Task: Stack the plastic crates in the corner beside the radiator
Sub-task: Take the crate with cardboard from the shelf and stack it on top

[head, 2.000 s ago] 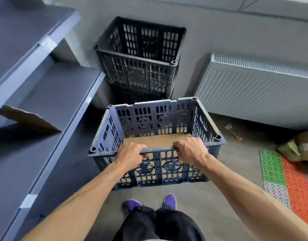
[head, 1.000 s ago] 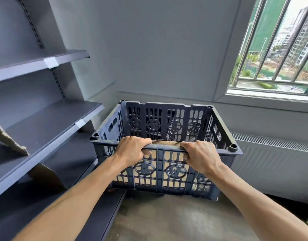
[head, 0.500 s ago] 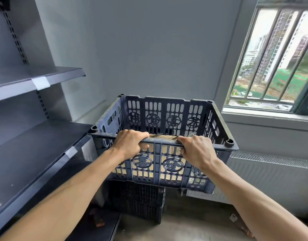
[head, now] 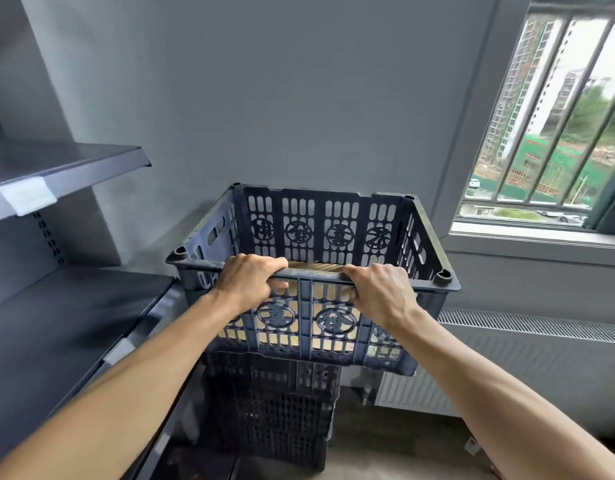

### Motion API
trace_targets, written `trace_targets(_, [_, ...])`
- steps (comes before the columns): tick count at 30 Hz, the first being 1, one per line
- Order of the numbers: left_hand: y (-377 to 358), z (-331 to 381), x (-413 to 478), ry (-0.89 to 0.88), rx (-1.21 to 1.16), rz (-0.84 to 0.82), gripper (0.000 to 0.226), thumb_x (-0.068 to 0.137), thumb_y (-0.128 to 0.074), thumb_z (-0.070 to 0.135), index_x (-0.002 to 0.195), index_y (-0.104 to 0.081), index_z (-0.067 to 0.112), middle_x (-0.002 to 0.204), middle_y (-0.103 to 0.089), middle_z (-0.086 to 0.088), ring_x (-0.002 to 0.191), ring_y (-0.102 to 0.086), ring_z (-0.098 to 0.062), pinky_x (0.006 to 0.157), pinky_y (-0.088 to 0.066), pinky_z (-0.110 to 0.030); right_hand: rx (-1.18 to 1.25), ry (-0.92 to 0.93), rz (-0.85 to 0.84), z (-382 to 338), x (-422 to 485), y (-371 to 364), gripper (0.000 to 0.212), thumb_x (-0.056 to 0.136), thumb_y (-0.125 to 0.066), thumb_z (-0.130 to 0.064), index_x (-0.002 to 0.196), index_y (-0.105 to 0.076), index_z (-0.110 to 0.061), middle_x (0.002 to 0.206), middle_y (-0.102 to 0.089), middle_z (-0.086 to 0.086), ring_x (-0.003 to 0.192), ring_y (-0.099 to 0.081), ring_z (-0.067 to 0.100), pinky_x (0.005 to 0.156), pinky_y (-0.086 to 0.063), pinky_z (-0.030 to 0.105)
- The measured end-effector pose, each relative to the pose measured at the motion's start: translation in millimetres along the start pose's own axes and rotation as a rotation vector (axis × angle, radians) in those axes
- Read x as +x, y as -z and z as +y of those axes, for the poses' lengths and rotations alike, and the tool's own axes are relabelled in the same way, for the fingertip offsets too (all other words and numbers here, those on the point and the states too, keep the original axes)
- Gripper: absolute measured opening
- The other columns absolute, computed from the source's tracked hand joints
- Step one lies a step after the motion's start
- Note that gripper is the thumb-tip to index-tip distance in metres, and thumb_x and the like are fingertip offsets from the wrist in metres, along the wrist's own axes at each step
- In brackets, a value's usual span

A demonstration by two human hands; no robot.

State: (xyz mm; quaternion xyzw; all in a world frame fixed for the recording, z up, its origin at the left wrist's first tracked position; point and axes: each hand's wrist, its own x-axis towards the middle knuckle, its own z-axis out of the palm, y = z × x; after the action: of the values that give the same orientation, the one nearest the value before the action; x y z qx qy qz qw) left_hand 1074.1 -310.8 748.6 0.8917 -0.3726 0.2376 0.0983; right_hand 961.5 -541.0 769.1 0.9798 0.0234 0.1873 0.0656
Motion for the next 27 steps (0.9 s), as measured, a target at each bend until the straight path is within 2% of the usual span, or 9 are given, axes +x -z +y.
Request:
trace_targets(3, [-18, -14, 16, 0.016, 0.020, 0.023, 0.024, 0.090, -0.061, 0.046, 0.084, -0.057, 0.023, 0.073, -0.068, 0.005, 0.068, -0.063, -0.023, 0.054, -0.041, -0.030, -0.027, 0.027, 0.014, 9, 29, -18, 0.035, 0.091, -0.061, -0.018, 0.126, -0.059, -0.024, 0.077, -0.071, -0.002, 0.064, -0.066, 0.018, 0.060, -0.057, 0.032])
trace_targets(7, [-41, -32, 38, 0.073, 0.029, 0.011, 0.020, 0.089, -0.064, 0.043, 0.086, -0.058, 0.024, 0.078, -0.069, 0.007, 0.070, -0.065, -0.022, 0.056, -0.041, -0.030, -0.058, 0.059, 0.013, 20, 66, -46, 0.033, 0.090, -0.057, -0.016, 0.122, -0.058, -0.022, 0.073, -0.069, -0.001, 0.062, -0.065, 0.020, 0.052, -0.046, 0.028])
trace_targets(10, [-58, -47, 49, 0.115, 0.019, 0.008, 0.016, 0.088, -0.066, 0.040, 0.088, -0.061, 0.025, 0.078, -0.069, 0.006, 0.070, -0.065, -0.023, 0.055, -0.042, -0.030, -0.053, 0.087, -0.004, 23, 95, -66, 0.028, 0.090, -0.057, -0.015, 0.117, -0.057, -0.020, 0.067, -0.066, -0.001, 0.054, -0.055, 0.021, 0.050, -0.039, 0.027])
trace_targets(12, [-64, -57, 54, 0.132, 0.027, -0.002, 0.015, 0.088, -0.067, 0.037, 0.086, -0.061, 0.023, 0.077, -0.068, 0.005, 0.070, -0.064, -0.025, 0.054, -0.036, -0.029, -0.043, 0.105, -0.015, 22, 110, -77, 0.029, 0.091, -0.057, -0.017, 0.120, -0.056, -0.021, 0.069, -0.067, 0.000, 0.057, -0.060, 0.023, 0.050, -0.036, 0.028])
trace_targets(14, [-68, -70, 59, 0.143, 0.043, -0.002, 0.016, 0.088, -0.067, 0.036, 0.084, -0.059, 0.023, 0.076, -0.067, 0.004, 0.070, -0.063, -0.027, 0.053, -0.032, -0.029, -0.007, 0.129, -0.018, 20, 126, -86, 0.028, 0.092, -0.057, -0.020, 0.120, -0.055, -0.022, 0.072, -0.069, 0.002, 0.064, -0.066, 0.026, 0.051, -0.036, 0.029])
trace_targets(19, [-73, -103, 65, 0.149, 0.076, -0.040, 0.018, 0.088, -0.068, 0.035, 0.082, -0.057, 0.022, 0.076, -0.066, 0.004, 0.070, -0.063, -0.027, 0.052, -0.030, -0.030, 0.037, 0.146, -0.030, 2, 151, -105, 0.029, 0.091, -0.058, -0.019, 0.120, -0.053, -0.019, 0.077, -0.070, 0.005, 0.070, -0.067, 0.031, 0.053, -0.036, 0.031])
trace_targets(27, [-96, -141, 57, 0.122, 0.060, -0.078, 0.020, 0.088, -0.066, 0.036, 0.080, -0.052, 0.024, 0.073, -0.063, 0.006, 0.067, -0.062, -0.023, 0.051, -0.040, -0.031, 0.047, 0.120, -0.070, -26, 164, -123, 0.027, 0.092, -0.056, -0.020, 0.119, -0.052, -0.019, 0.081, -0.070, 0.005, 0.072, -0.066, 0.030, 0.054, -0.036, 0.032])
